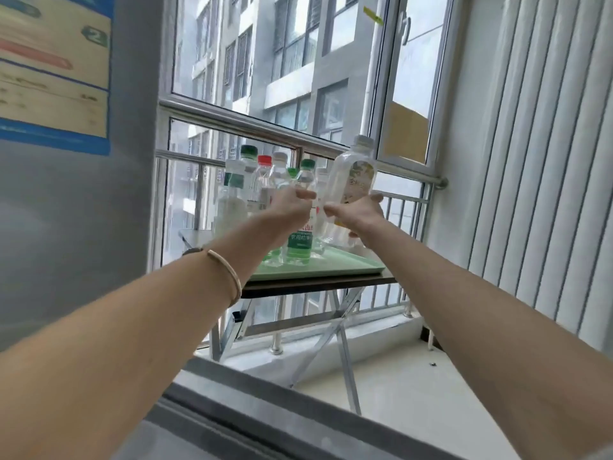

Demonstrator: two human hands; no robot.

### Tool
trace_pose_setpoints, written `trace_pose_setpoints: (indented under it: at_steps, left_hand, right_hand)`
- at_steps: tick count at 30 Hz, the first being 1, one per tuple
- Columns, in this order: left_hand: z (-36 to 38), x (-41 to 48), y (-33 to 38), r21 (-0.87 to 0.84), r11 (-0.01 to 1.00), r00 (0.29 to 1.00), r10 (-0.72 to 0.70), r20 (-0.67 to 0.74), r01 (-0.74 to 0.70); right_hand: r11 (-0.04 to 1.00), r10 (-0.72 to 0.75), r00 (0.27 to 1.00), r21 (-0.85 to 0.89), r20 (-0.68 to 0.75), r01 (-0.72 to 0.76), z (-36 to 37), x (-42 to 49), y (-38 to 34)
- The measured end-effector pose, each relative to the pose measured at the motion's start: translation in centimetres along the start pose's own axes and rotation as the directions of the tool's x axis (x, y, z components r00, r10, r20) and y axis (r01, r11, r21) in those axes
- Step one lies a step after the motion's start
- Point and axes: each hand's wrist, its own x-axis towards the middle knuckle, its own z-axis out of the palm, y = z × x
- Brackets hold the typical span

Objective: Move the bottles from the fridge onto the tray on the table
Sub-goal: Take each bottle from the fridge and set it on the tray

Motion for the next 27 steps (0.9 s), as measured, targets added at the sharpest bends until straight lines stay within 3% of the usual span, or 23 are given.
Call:
trace_pose_setpoints:
  at_steps: [9, 21, 27]
  left_hand:
    - [2.0, 4.5, -3.9, 0.059, 0.984, 0.986, -0.166, 0.010, 0.165]
    - [2.6, 4.9, -4.4, 0.139, 0.969, 0.977, -0.196, -0.083, 0.206]
    - [0.6, 3.2, -3.9, 0.118, 0.968, 0.975, -0.213, -0.070, 0.220]
  right_hand:
    - [0.990, 0.100, 0.993, -0.107, 0.066, -0.093, 5.2, 4.5, 6.6]
    - [0.991, 0.128, 0.955, -0.007, 0.268, -0.131, 6.8, 6.9, 7.4]
    - [0.981, 0.196, 0.946, -0.069, 0.258, -0.184, 7.5, 6.3, 7.2]
